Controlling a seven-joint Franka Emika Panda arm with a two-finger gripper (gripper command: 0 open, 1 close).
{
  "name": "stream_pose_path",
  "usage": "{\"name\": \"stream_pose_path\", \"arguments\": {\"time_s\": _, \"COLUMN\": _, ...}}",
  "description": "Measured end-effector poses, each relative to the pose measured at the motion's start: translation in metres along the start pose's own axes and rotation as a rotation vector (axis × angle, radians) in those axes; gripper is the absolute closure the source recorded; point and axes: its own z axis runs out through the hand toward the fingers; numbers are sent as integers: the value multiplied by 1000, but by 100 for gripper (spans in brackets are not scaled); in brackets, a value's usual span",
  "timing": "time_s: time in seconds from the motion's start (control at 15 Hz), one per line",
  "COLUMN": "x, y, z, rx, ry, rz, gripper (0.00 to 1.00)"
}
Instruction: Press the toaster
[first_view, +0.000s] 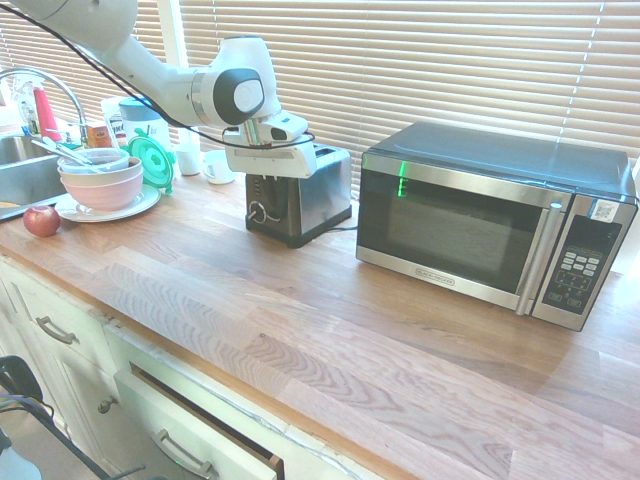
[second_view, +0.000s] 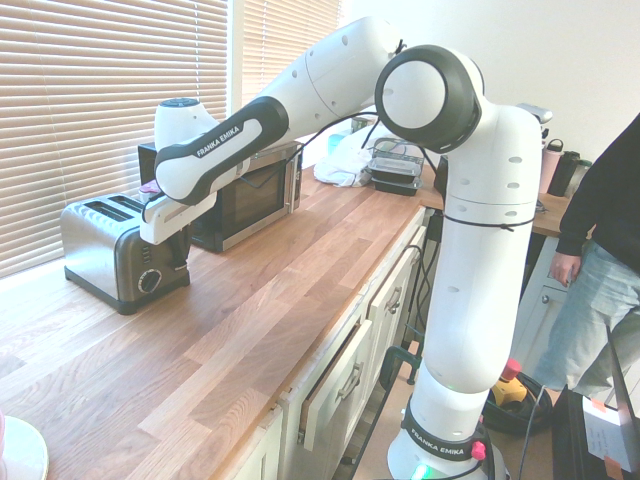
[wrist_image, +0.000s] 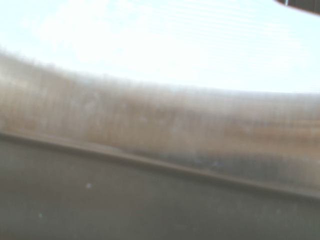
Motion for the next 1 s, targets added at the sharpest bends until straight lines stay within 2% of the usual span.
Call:
{"name": "stream_pose_path", "arguments": {"time_s": 0.53, "x": -1, "y": 0, "z": -1, "rx": -1, "ry": -2, "rz": 0, "gripper": 100}}
{"name": "stream_pose_path", "arguments": {"time_s": 0.6, "x": -1, "y": 0, "z": -1, "rx": -1, "ry": -2, "rz": 0, "gripper": 0}}
{"name": "stream_pose_path", "arguments": {"time_s": 1.0, "x": -2, "y": -2, "z": -3, "rx": 3, "ry": -3, "rz": -9, "gripper": 0}}
